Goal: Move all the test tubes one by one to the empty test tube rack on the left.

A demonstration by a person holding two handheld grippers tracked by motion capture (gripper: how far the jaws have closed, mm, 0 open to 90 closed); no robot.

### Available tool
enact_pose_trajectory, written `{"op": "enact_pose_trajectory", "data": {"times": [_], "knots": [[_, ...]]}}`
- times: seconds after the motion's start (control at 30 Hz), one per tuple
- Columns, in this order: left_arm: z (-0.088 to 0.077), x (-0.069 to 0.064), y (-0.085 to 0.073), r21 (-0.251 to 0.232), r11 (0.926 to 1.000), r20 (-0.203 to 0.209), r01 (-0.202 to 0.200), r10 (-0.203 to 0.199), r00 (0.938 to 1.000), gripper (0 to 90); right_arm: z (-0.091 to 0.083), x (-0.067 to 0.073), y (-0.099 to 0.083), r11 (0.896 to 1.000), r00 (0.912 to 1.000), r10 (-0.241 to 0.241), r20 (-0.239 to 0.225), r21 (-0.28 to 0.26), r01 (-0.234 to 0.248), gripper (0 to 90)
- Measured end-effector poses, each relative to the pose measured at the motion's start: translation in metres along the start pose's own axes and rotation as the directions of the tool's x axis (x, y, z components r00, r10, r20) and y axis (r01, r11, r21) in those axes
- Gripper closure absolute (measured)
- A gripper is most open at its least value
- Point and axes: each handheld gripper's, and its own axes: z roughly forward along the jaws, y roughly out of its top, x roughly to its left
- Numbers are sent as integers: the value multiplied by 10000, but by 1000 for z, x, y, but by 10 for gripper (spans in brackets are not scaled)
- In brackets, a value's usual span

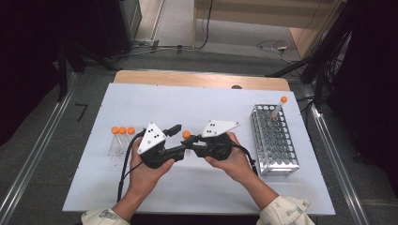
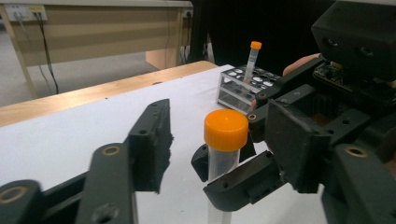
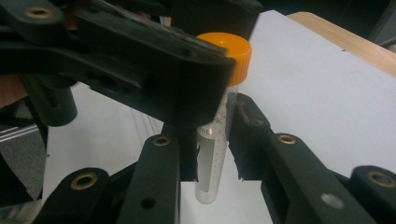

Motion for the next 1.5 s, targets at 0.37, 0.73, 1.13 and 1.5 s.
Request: {"op": "enact_pose_trajectory", "data": {"times": [0.37, 0.73, 1.13, 1.5], "knots": [[0, -1, -2, 93, 9993, -129, -362, 363, 9993, 680, 5, 2, 0, 10000, 9999, 29, -139, 33, -29, 715], [-2, 1, -1, 54, 9992, -181, -387, 388, 9991, 709, 4, 6, 2, 9998, 9998, 95, -173, 173, -92, 510], [-22, 24, 9, -104, 9999, -567, -8, 2, 9984, 710, -7, -3, -2, 9978, 9971, 656, 387, -70, -653, 224], [-42, 46, 18, -287, 9995, -1247, 162, -196, 9920, 710, -20, -8, -7, 9965, 9935, 761, 848, -400, -730, 190]]}}
